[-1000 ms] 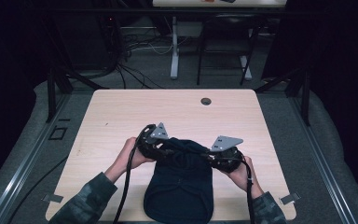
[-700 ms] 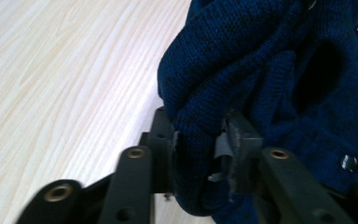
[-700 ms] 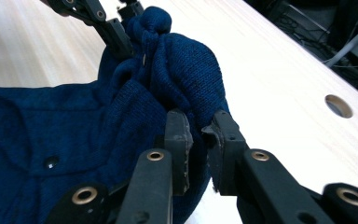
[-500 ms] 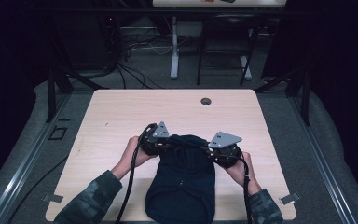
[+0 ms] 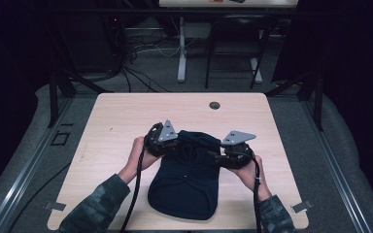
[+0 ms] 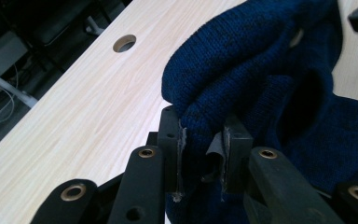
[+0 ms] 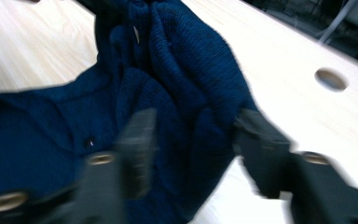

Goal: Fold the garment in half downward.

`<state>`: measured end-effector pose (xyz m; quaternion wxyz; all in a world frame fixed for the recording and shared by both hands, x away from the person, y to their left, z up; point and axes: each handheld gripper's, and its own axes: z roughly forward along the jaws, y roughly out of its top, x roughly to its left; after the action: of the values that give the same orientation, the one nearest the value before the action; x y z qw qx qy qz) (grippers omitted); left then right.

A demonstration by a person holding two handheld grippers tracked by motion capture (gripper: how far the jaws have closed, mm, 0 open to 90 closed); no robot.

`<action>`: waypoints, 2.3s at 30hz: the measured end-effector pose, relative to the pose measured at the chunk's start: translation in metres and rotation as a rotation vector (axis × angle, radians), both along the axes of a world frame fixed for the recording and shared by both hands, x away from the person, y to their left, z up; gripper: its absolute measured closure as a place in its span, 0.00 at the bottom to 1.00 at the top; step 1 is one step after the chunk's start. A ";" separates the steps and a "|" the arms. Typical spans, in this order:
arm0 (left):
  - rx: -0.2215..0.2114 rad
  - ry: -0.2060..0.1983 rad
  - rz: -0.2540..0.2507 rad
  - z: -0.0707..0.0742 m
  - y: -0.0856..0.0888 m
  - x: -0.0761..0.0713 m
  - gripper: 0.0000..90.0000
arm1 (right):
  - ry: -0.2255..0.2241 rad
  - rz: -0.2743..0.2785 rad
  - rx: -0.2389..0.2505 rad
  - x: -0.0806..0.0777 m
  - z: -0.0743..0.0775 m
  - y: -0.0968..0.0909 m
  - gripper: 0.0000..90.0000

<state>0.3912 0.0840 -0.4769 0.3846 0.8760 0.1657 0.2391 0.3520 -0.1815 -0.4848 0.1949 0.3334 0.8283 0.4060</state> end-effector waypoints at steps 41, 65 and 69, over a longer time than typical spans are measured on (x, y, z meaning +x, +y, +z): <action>-0.072 0.159 0.019 -0.031 0.032 -0.002 0.33 | -0.364 0.010 -0.200 -0.032 -0.014 0.026 0.91; -0.034 0.050 -0.042 -0.052 0.030 -0.024 0.76 | -0.157 0.097 -0.158 -0.048 -0.017 0.017 0.77; -0.039 0.067 -0.048 -0.055 0.032 -0.028 0.72 | -0.141 0.105 -0.154 -0.051 -0.019 0.017 0.78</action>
<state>0.3637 0.1163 -0.5316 0.4014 0.8797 0.1619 0.1972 0.3012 -0.1648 -0.5036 0.2562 0.2441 0.8575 0.3734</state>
